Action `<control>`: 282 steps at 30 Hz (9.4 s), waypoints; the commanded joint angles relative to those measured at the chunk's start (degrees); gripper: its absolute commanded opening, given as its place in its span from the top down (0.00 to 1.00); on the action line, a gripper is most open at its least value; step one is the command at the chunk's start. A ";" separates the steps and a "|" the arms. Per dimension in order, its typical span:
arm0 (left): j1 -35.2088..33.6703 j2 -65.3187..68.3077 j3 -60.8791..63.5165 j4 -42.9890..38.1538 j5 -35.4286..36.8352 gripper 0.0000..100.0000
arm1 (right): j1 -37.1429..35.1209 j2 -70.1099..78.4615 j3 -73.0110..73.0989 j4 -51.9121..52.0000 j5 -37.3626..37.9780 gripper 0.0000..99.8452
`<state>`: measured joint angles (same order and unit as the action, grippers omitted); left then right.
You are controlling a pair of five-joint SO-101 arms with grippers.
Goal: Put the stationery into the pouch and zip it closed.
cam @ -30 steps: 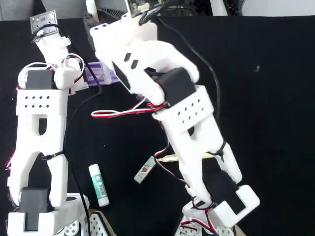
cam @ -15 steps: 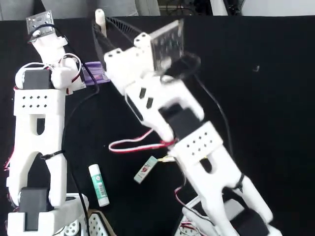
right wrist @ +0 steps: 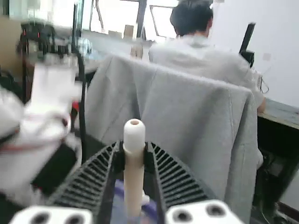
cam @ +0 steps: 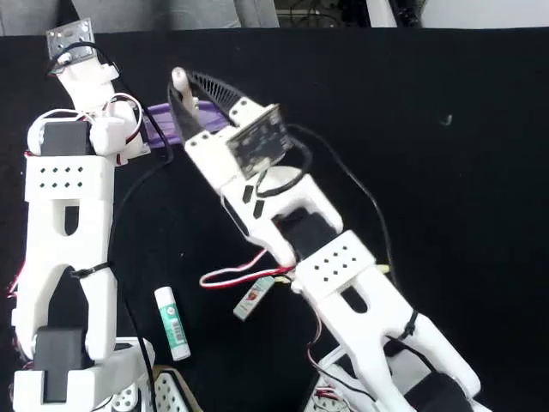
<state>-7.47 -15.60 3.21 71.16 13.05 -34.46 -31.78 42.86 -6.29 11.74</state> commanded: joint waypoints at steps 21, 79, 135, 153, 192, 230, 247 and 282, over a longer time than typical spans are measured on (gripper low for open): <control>-7.52 -1.41 0.75 -5.89 0.79 0.97 | 4.92 -23.34 -3.91 37.19 12.48 0.71; -17.27 -1.32 1.19 -9.41 0.79 0.97 | 16.70 4.53 23.69 58.64 64.79 0.78; 2.24 -1.41 -13.23 5.98 10.11 0.97 | 32.88 -0.22 -39.69 57.14 8.00 0.99; 9.63 -1.41 -3.12 1.76 9.67 0.97 | 18.20 -19.47 -20.44 29.63 -14.07 0.99; 9.45 -1.41 -1.63 0.44 10.02 0.97 | 2.02 -31.96 34.95 -11.78 -3.78 0.81; -19.12 -1.32 2.24 -12.31 6.95 0.97 | -7.30 -31.87 10.15 82.73 47.21 0.73; -20.53 -1.32 2.51 -13.10 6.95 0.97 | -17.14 6.81 5.85 78.15 50.90 0.73; -13.76 -1.76 2.24 -8.97 5.89 0.97 | -2.55 0.84 -9.80 75.52 50.46 0.99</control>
<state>-24.79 -15.60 6.90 60.70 20.79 -41.32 -20.70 36.35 69.76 62.02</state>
